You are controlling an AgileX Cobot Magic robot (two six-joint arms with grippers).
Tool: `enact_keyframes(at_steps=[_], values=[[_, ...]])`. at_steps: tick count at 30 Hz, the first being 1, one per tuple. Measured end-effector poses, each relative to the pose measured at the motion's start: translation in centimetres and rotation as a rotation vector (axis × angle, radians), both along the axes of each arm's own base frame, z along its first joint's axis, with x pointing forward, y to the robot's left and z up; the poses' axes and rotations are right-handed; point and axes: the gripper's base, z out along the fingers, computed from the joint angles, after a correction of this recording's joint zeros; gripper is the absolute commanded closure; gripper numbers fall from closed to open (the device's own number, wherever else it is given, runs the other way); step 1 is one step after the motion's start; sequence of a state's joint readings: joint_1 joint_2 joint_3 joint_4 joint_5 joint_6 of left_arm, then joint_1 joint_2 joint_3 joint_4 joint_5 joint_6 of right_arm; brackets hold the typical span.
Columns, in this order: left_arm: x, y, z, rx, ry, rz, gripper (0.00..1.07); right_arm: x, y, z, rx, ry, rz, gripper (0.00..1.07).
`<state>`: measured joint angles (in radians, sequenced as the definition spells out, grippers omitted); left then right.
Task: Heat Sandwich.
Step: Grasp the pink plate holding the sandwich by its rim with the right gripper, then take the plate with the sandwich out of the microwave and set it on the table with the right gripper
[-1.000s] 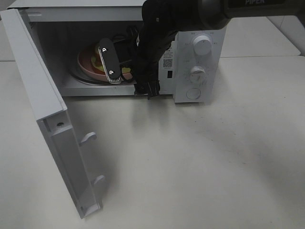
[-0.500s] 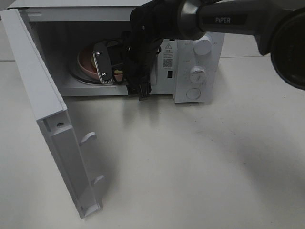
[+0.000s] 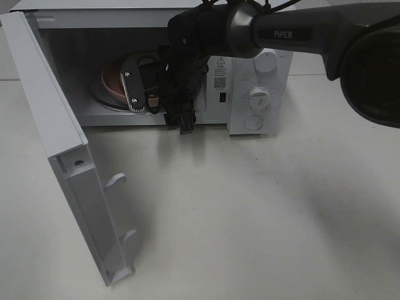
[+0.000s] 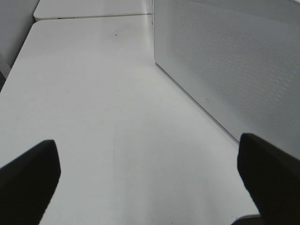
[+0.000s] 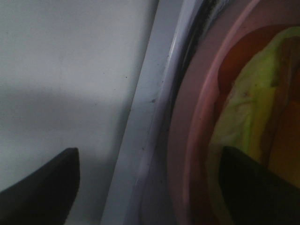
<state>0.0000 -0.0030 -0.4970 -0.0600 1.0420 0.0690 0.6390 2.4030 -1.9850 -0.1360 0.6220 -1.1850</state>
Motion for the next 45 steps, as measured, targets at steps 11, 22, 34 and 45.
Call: enact_keyframes(at_steps=[11, 22, 34, 45], values=[[0.0, 0.0, 0.0, 0.0, 0.0, 0.0, 0.1, 1.0, 0.8, -1.5, 0.016, -0.002, -0.004, 0.35], [0.0, 0.0, 0.0, 0.0, 0.0, 0.0, 0.1, 0.9, 1.1, -0.8, 0.046, 0.003, -0.037, 1.07], [0.0, 0.0, 0.0, 0.0, 0.0, 0.0, 0.1, 0.8, 1.2, -0.6, 0.064, 0.007, -0.041, 1.07], [0.0, 0.0, 0.0, 0.0, 0.0, 0.0, 0.1, 0.4, 0.9, -0.1, 0.044, 0.009, -0.014, 1.07]])
